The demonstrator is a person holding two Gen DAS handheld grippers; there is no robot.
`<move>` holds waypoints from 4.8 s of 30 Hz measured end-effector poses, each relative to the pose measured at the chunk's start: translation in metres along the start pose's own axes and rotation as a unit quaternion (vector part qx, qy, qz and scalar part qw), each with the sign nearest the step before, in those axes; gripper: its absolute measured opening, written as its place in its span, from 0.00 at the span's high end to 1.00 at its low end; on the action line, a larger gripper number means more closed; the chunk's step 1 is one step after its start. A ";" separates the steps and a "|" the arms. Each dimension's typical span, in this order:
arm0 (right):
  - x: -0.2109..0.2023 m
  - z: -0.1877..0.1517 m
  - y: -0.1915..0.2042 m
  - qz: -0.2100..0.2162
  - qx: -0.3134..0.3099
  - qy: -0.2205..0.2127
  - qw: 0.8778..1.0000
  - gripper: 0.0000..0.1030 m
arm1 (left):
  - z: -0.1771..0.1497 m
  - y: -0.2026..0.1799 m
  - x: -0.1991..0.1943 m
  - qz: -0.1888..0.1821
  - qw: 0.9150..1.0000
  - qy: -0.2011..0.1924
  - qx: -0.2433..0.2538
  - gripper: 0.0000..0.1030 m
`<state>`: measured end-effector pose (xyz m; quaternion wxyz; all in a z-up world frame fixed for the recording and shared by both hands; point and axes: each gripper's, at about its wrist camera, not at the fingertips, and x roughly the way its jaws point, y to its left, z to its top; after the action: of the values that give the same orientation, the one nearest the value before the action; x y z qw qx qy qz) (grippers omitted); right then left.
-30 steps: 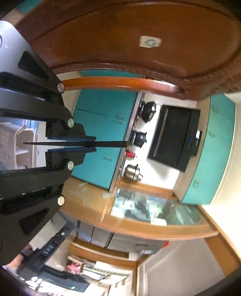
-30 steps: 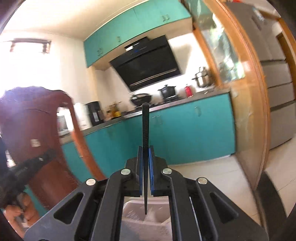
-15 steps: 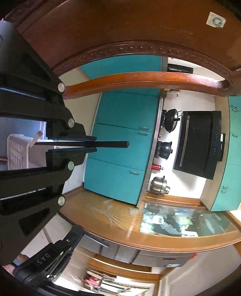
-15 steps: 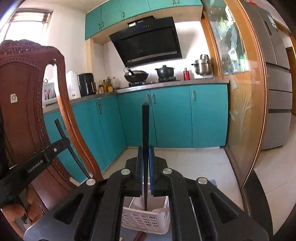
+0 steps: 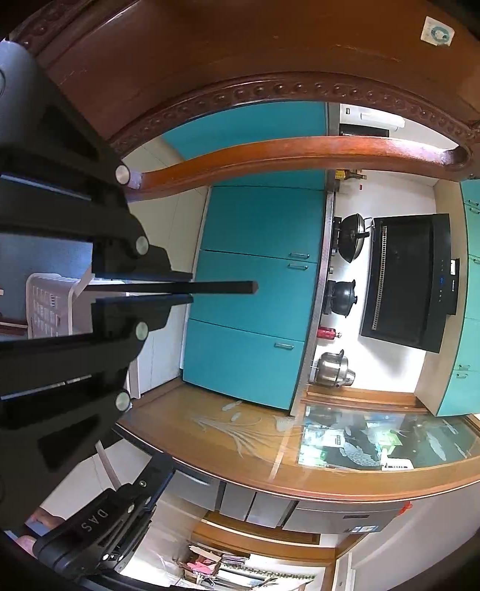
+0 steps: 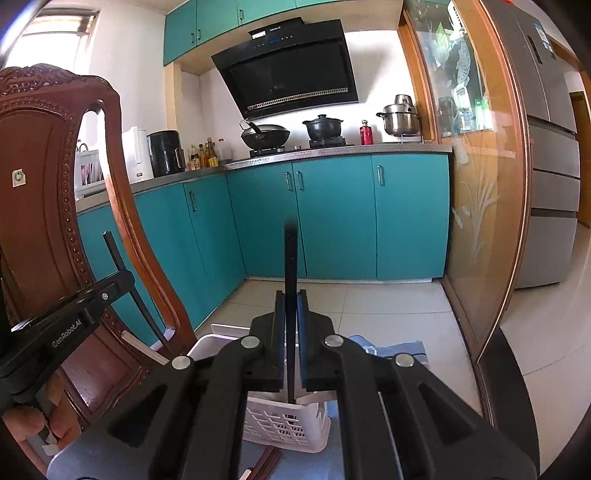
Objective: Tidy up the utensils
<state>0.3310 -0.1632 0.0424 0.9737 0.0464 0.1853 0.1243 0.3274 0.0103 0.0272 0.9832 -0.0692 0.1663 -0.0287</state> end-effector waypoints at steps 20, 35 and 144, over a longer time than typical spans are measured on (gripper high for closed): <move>-0.095 -0.001 -0.014 0.007 0.034 -0.115 0.993 0.40 | -0.013 0.008 -0.058 0.008 0.998 -0.055 0.011 0.46; 0.037 -0.171 -0.003 0.035 0.033 0.286 0.957 0.39 | -0.180 0.051 0.035 0.096 0.947 0.306 -0.012 0.56; 0.053 -0.199 0.002 -0.041 -0.075 0.315 0.945 0.44 | -0.198 0.021 0.038 0.039 0.942 0.329 0.054 0.44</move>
<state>0.3040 -0.1383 -0.1599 0.8704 -0.0759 0.4747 0.1058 0.2985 0.0027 -0.1735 0.8764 0.0036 0.4812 -0.0203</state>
